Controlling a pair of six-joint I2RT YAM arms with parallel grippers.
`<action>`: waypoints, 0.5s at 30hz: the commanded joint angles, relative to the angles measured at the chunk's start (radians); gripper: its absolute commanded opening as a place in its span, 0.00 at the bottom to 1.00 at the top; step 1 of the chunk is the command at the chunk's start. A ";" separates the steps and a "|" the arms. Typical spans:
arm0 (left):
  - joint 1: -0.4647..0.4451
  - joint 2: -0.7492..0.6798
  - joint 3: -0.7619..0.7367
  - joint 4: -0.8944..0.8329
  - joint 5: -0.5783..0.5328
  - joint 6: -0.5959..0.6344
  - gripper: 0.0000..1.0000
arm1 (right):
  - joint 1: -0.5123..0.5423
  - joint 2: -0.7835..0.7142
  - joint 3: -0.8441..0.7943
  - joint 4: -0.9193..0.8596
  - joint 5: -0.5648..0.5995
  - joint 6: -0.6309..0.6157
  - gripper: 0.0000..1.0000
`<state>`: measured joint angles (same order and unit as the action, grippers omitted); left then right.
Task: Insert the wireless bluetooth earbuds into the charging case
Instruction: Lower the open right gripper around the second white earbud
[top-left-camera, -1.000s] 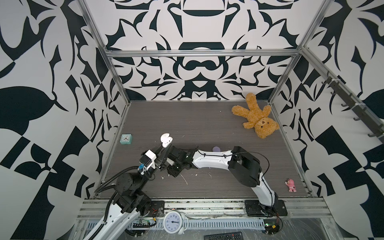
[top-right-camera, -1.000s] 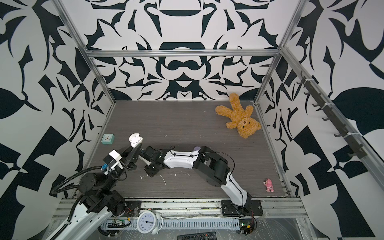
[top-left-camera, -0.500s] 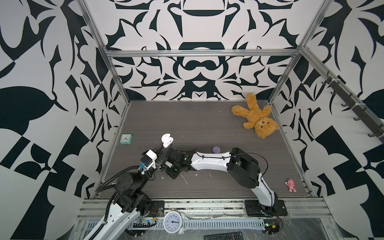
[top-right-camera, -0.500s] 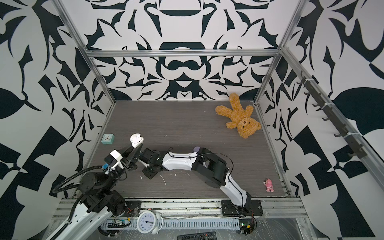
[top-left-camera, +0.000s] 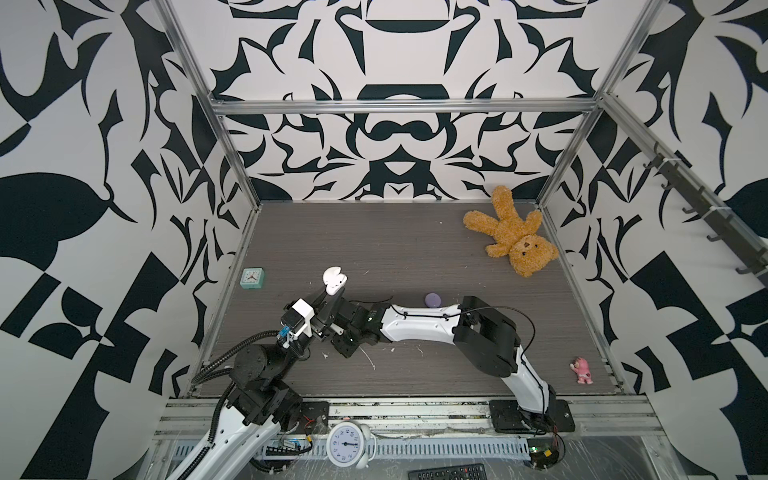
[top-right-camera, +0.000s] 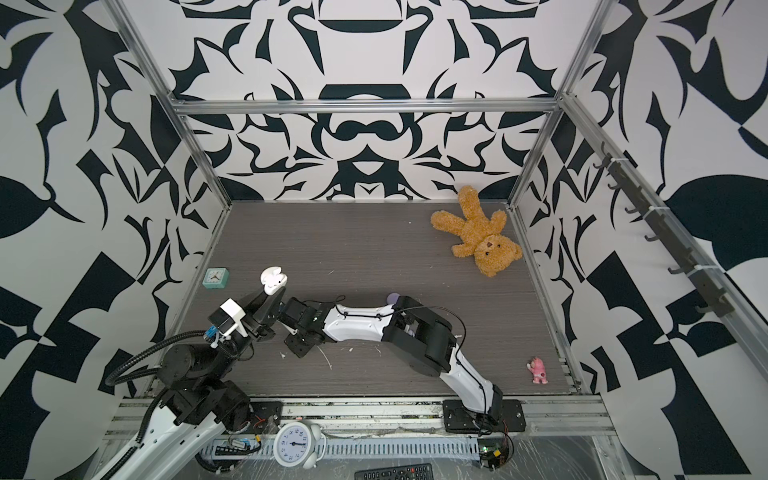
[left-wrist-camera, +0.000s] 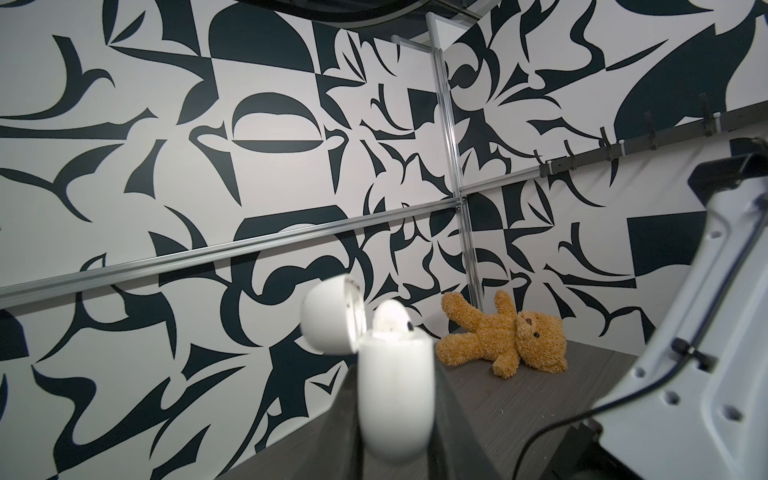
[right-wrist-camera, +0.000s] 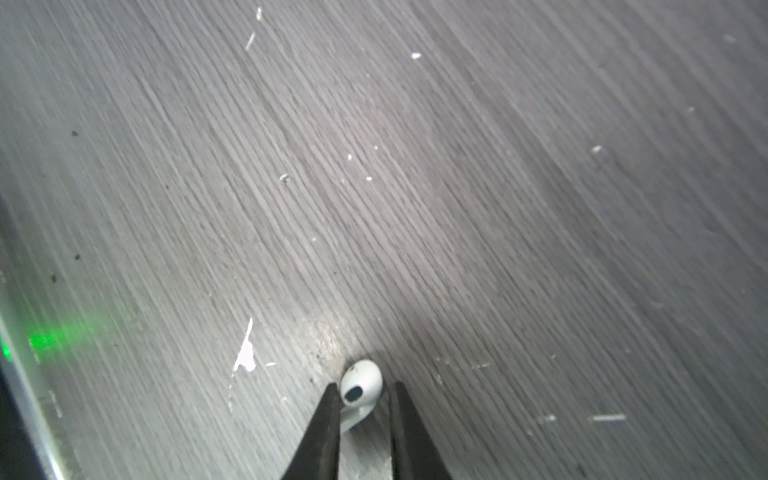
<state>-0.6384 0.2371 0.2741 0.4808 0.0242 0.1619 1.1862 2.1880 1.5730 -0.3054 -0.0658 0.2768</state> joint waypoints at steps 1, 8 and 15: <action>0.006 0.000 -0.007 0.018 0.008 -0.005 0.00 | 0.003 0.002 -0.016 -0.006 0.039 -0.010 0.22; 0.007 -0.001 -0.007 0.018 0.008 -0.005 0.00 | 0.004 -0.068 -0.096 0.008 0.074 -0.013 0.19; 0.009 0.002 -0.006 0.020 0.006 -0.008 0.00 | 0.001 -0.189 -0.198 0.005 0.132 -0.022 0.18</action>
<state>-0.6338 0.2379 0.2703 0.4812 0.0246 0.1596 1.1885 2.0693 1.4014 -0.2741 0.0132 0.2661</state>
